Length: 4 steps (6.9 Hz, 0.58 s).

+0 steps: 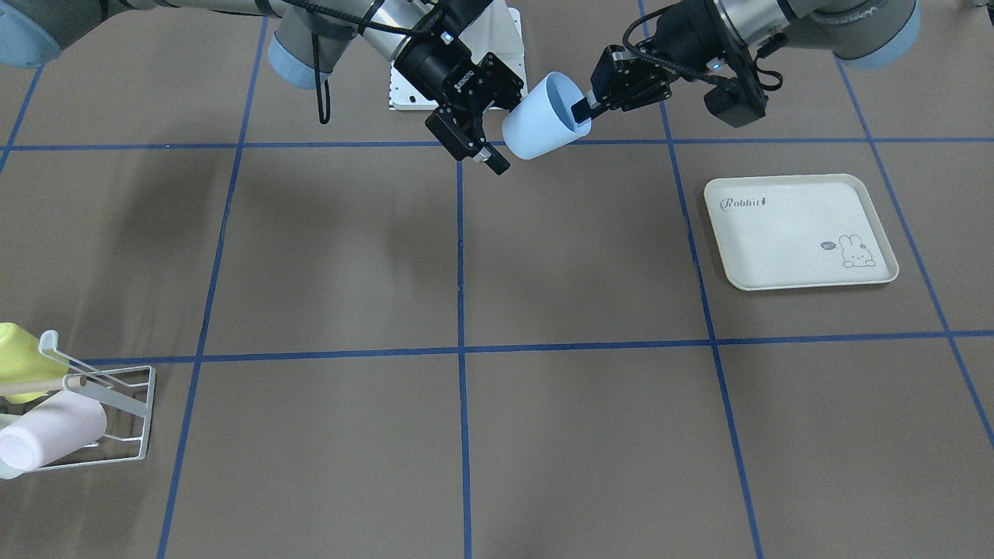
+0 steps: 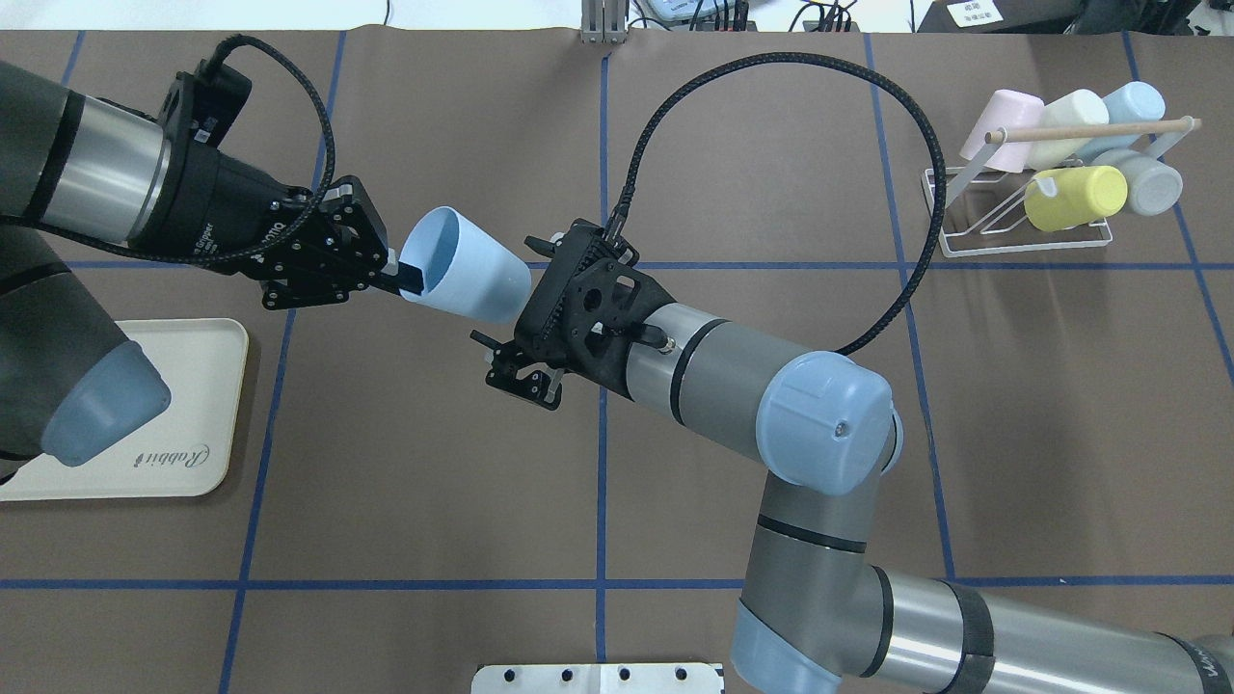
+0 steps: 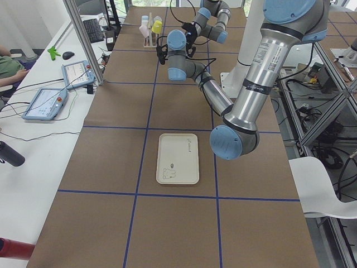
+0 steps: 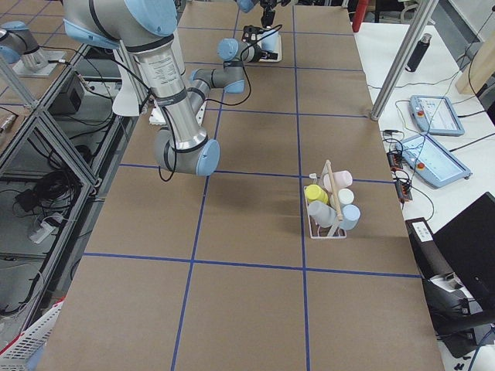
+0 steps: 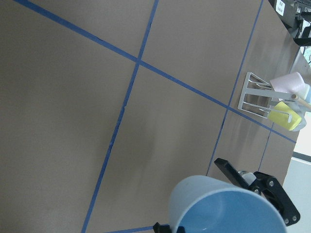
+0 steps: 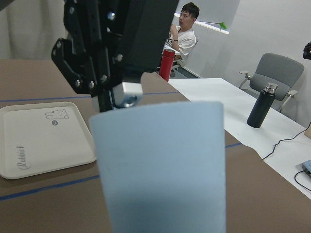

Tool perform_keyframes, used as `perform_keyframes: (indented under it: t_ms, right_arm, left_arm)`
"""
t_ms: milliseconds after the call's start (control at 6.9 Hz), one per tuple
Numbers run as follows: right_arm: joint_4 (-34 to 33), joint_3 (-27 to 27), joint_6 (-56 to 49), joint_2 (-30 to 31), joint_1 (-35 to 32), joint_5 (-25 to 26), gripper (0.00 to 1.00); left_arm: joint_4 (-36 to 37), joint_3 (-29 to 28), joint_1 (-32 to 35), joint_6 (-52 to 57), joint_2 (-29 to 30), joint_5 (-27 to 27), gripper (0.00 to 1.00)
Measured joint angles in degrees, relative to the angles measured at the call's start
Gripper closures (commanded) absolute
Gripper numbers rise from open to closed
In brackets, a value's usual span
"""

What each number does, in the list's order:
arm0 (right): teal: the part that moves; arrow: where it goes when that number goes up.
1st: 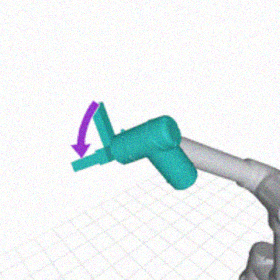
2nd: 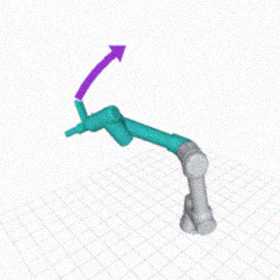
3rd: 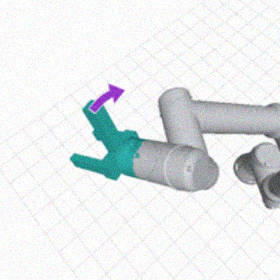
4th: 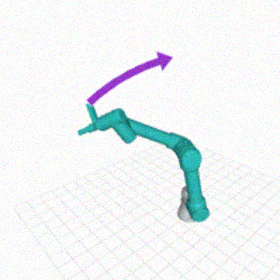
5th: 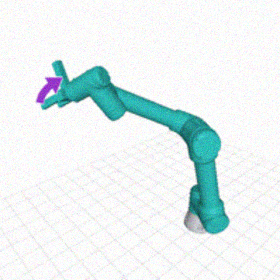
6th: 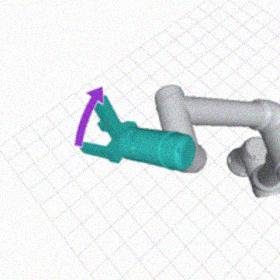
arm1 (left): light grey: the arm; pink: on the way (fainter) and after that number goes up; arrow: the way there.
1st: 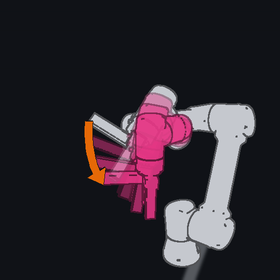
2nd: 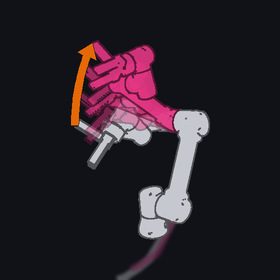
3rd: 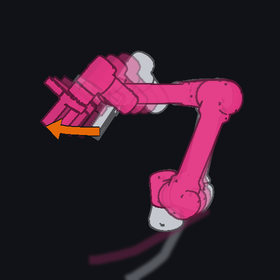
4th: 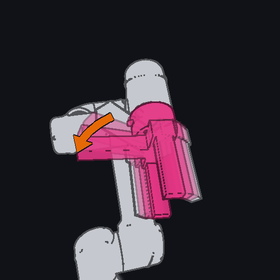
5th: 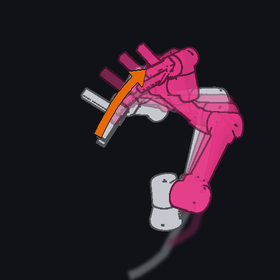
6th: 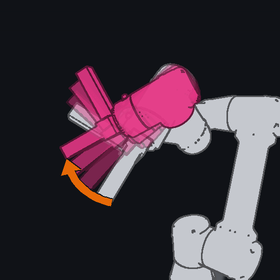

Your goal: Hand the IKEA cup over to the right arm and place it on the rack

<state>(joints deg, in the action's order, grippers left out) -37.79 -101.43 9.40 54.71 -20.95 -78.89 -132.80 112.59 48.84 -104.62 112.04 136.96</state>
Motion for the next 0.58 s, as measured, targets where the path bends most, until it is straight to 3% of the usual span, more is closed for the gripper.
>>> perform_keyframes:
  t_ms: [580]
  right_arm:
    - [0.0,0.0,-0.8,-0.1,0.1,0.9,0.01]
  left_arm:
    - [0.1,-0.1,-1.7,0.1,0.0,-0.6,1.00]
